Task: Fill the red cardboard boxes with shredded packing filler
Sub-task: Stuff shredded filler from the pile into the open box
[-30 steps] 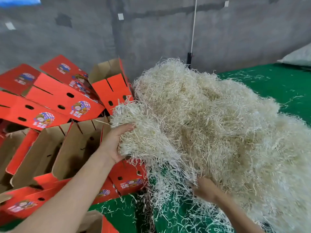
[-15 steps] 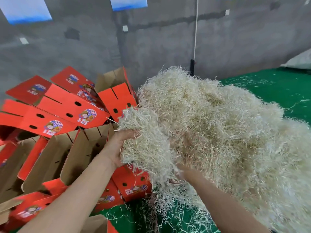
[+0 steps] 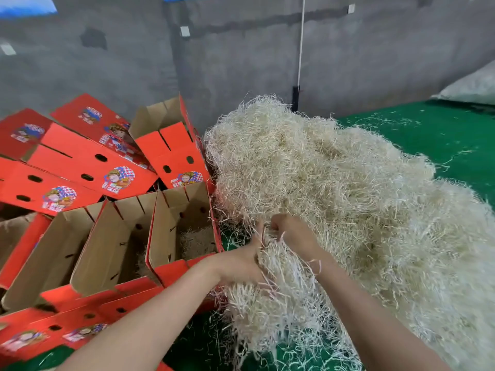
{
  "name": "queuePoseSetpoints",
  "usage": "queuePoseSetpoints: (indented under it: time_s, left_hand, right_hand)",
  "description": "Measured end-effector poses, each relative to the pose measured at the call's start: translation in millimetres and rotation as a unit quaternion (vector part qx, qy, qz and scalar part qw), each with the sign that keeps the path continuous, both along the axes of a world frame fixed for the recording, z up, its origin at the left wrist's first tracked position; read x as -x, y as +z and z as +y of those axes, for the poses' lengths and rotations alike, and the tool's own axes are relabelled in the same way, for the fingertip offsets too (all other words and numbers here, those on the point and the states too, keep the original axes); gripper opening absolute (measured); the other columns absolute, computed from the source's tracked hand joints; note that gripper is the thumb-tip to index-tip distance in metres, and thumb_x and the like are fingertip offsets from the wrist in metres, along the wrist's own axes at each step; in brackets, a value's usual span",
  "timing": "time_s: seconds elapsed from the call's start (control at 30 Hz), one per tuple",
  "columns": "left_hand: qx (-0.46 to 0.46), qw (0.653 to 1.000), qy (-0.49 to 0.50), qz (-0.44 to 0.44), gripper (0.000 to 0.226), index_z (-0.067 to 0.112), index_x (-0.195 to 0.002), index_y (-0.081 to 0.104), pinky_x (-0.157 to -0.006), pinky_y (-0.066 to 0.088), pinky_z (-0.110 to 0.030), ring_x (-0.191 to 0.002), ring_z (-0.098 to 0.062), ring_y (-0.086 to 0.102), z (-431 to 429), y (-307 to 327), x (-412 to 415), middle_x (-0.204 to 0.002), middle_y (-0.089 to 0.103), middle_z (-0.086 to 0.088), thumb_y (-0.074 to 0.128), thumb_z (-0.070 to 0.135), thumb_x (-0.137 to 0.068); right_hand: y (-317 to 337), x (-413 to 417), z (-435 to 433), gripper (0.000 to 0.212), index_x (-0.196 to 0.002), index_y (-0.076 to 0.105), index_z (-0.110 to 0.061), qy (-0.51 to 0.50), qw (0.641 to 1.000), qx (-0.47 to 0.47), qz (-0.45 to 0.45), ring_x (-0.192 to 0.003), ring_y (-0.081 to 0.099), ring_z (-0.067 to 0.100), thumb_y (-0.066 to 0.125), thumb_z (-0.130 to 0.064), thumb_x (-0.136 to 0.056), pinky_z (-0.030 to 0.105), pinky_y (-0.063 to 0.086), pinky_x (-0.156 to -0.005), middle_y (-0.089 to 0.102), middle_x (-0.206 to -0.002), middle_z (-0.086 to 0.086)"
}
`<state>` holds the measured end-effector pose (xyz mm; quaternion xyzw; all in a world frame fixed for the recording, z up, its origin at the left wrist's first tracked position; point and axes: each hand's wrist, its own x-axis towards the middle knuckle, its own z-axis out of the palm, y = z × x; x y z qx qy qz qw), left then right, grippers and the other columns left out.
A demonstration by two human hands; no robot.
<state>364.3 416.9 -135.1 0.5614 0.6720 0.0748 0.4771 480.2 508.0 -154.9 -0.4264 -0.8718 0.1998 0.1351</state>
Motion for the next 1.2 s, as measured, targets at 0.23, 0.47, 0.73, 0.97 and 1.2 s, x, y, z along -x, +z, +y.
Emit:
queuePoseSetpoints:
  time_s: [0.23,0.47,0.73,0.97,1.2]
  left_hand:
    - [-0.024,0.992,0.104,-0.066,0.064,0.021,-0.123,0.04,-0.102,0.037,-0.029,-0.1,-0.009,0.056,-5.5,2.1,23.0,-0.11,0.06,0.007,0.073,0.002,-0.071]
    - [-0.202,0.855,0.377,-0.291,0.039,0.009,-0.079,0.076,-0.047,0.048,-0.011,-0.08,-0.018,0.064,0.3,32.6,37.4,-0.077,0.069,0.0,0.041,-0.004,-0.092]
    - [-0.247,0.809,0.374,-0.381,0.04,0.014,-0.057,0.064,-0.03,0.04,-0.014,-0.035,-0.006,0.058,8.7,61.9,8.1,-0.042,0.06,0.005,0.045,0.008,-0.092]
    - [-0.249,0.797,0.374,-0.404,0.048,0.018,-0.05,0.069,-0.036,0.044,-0.014,-0.039,-0.008,0.06,-1.7,77.2,11.4,-0.046,0.062,0.004,0.045,0.009,-0.09]
    - [-0.284,0.902,0.259,-0.197,0.069,0.022,-0.024,0.053,-0.041,0.037,-0.004,-0.037,0.008,0.052,-12.7,91.4,13.1,-0.033,0.051,0.014,0.045,-0.014,-0.082]
  right_hand:
    - [20.7,-14.7,2.5,0.026,-0.091,0.054,-0.016,0.074,0.982,0.082,0.156,-0.073,0.056,0.009,0.048,0.008,-0.081,0.021,0.05,-0.06,0.054,-0.082,-0.005]
    - [-30.2,-39.7,2.3,0.077,-0.136,0.035,-0.019,0.115,0.908,0.398,0.064,-0.106,0.051,0.005,0.065,-0.053,-0.074,0.01,0.035,-0.098,0.045,-0.125,-0.008]
    - [-114.4,-1.7,-27.2,0.042,-0.126,0.048,-0.003,0.069,0.97,0.204,-0.115,-0.095,0.06,0.021,0.052,-0.029,-0.093,0.028,0.047,-0.087,0.059,-0.117,0.012]
    - [-39.6,-29.1,-19.9,0.058,-0.142,0.025,-0.003,-0.025,0.958,0.278,0.063,-0.139,0.021,0.03,0.05,-0.025,-0.094,0.03,0.019,-0.111,0.017,-0.152,0.012]
    - [-30.3,-12.4,-45.1,0.02,-0.112,0.052,-0.009,-0.019,0.907,0.376,0.19,-0.088,0.053,0.014,0.043,-0.005,-0.094,0.013,0.049,-0.06,0.05,-0.103,0.003]
